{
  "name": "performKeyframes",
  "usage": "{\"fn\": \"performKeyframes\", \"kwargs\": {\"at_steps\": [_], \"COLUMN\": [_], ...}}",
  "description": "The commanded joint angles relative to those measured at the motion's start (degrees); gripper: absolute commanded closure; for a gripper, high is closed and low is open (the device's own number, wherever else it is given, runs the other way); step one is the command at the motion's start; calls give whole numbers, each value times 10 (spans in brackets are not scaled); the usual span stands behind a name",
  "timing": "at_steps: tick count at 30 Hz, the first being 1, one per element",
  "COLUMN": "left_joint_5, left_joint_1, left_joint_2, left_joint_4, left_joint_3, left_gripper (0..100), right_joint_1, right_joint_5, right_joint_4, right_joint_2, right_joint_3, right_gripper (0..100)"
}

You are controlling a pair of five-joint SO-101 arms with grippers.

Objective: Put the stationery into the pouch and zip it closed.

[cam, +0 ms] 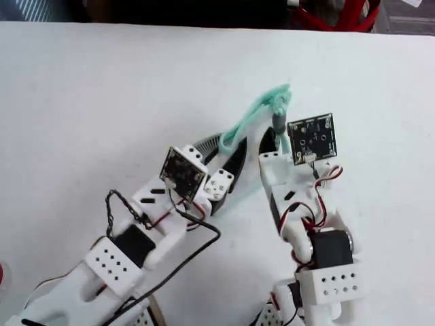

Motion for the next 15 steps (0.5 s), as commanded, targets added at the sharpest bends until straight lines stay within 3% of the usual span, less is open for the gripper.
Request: {"fn": "performKeyframes", "kwargs": {"at_steps": [1,5,9,15], "left_joint_5": [-3,-4,-4,-4], "left_joint_1": [2,2,1,0], "left_joint_2": [15,15,15,15], "left_joint_4": [13,13,13,11], "left_joint_3": [4,4,4,4], "left_gripper": [976,976,976,976], "right_joint_1": [0,0,-2,17], "right_joint_5": [25,48,52,52], "right_joint_4": [-32,-56,-64,-38], "right_joint_2": [30,72,76,33], "right_joint_3": [-4,-4,-7,-11], "right_gripper": [901,907,984,979]}}
